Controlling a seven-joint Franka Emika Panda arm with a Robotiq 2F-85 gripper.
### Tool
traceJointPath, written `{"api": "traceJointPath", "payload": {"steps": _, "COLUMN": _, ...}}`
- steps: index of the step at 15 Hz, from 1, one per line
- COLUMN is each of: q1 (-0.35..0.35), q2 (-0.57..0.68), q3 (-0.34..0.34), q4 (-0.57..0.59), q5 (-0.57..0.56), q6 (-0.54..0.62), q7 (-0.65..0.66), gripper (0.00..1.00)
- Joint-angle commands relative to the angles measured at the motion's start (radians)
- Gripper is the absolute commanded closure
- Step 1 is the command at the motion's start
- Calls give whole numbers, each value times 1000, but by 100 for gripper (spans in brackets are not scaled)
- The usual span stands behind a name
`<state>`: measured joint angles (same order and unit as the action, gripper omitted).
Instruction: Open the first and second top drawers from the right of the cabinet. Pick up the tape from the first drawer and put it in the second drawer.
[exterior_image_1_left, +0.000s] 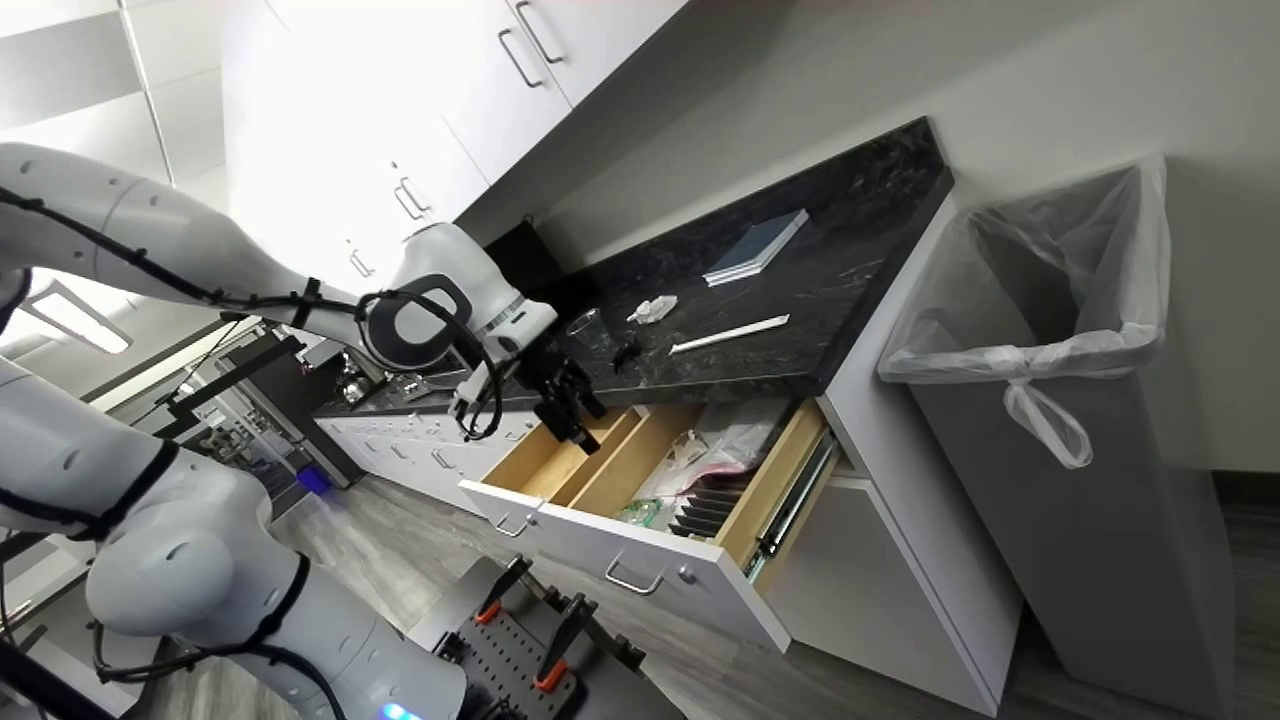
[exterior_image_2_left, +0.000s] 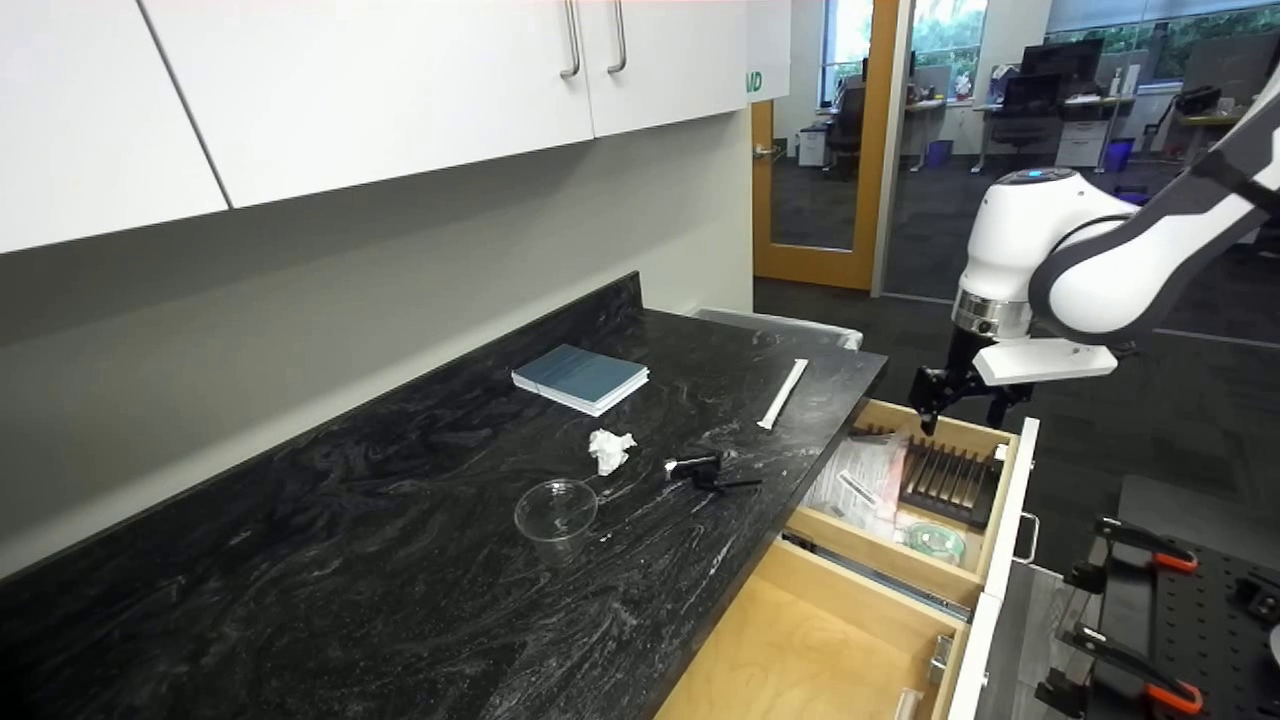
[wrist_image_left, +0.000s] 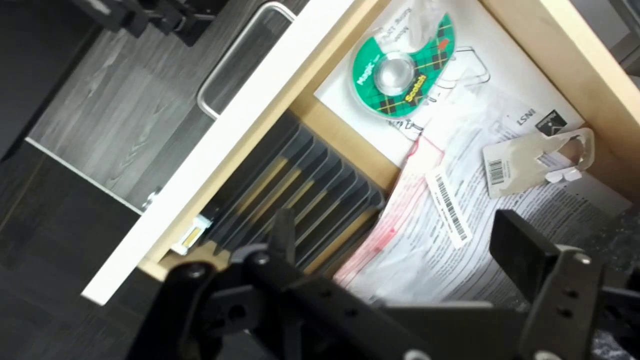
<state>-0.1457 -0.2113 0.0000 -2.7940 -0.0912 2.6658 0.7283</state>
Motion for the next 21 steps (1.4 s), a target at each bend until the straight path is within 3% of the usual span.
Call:
{"api": "traceJointPath", "payload": {"steps": 1, "q1": 61, "q2": 156, "q3": -1, "q4": 0, "q5": 151, "q6": 148, "q7": -54, "gripper": 0}}
{"api": "traceJointPath", "payload": {"steps": 4, "q1": 113, "q2": 272, "q3": 7, "q4": 20, "q5": 280, "q6": 164, "q7": -167, "gripper": 0}}
{"api": "traceJointPath", "payload": {"steps": 9, "q1": 148, "q2": 401, "q3": 10, "q4": 56, "q5": 319, "q6": 194, "q7": -224, "gripper": 0}}
{"api": "traceJointPath", "payload": {"steps": 21, "q1": 157, "q2": 477, "q3": -46, "q4": 81, "q5": 321, "q6": 257, "q7": -212, "gripper": 0}}
